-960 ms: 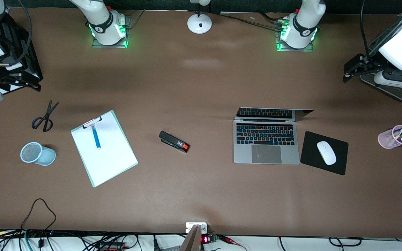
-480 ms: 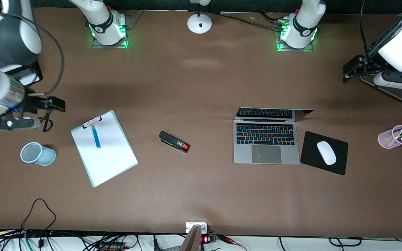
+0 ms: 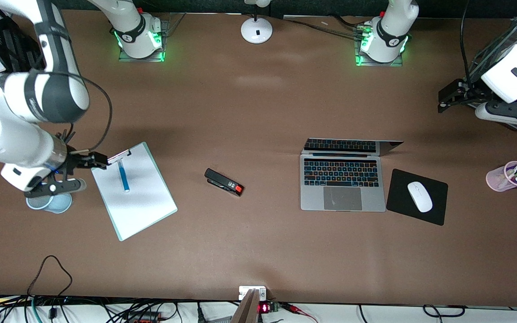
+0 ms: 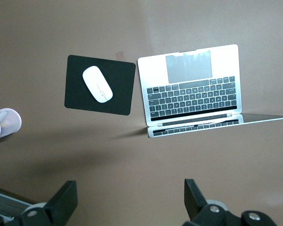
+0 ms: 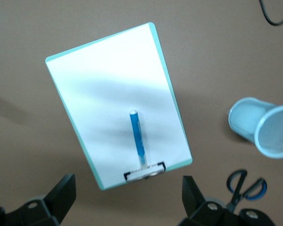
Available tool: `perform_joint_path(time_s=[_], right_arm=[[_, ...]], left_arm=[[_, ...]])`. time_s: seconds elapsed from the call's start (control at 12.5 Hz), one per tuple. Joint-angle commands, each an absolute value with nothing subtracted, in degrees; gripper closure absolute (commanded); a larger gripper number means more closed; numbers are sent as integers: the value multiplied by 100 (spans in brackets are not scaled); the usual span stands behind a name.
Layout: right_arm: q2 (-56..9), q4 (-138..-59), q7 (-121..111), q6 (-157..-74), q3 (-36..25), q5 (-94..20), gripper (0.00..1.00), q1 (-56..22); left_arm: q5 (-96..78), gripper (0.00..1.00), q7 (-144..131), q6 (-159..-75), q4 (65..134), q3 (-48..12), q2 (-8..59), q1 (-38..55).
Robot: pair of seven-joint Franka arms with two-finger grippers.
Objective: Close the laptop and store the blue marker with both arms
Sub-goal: 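Move the right gripper to the blue marker while the left gripper nears the laptop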
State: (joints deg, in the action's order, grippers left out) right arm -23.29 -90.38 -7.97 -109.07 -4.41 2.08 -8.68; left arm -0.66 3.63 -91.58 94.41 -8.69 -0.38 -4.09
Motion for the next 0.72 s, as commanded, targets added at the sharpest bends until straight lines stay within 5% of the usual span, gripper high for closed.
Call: perform_joint_path(time_s=[0.0, 0.64], right_arm=[[-2767, -8886, -1342, -11240, -474, 123, 0, -774], [-3462, -9202, -1837, -12261, -457, -201, 0, -756]], left_arm=[[0, 0, 238, -9482, 9860, -940, -70, -352], [-44, 0, -578, -10098, 10809, -1573, -149, -360]])
